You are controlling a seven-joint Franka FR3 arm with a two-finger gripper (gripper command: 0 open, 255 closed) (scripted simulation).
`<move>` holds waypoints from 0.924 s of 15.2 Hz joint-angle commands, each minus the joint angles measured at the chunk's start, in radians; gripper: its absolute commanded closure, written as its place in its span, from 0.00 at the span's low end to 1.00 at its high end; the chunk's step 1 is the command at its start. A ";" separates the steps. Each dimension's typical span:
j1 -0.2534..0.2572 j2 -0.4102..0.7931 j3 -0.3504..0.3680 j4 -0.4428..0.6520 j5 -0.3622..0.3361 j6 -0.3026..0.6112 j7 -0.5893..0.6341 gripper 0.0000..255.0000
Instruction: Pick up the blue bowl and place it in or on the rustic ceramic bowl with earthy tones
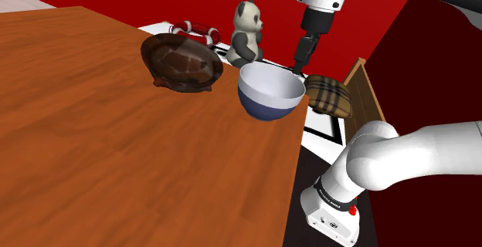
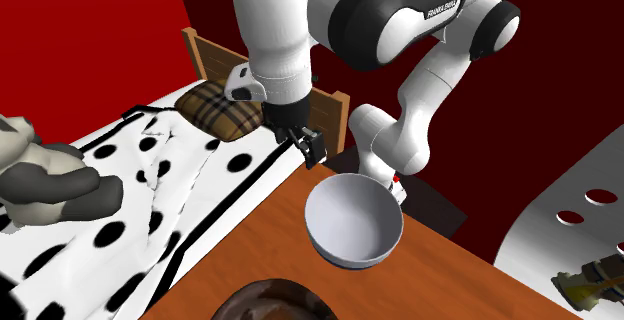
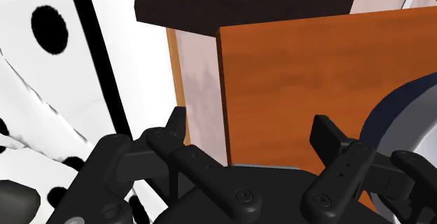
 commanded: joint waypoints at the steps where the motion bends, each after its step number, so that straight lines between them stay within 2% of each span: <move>1: 0.000 0.000 0.000 0.000 0.000 0.000 0.000 0.00; 9: 0.057 -0.011 0.106 0.046 0.179 0.076 0.140 0.00; 14: 0.055 -0.027 0.118 -0.017 0.189 0.126 0.138 0.00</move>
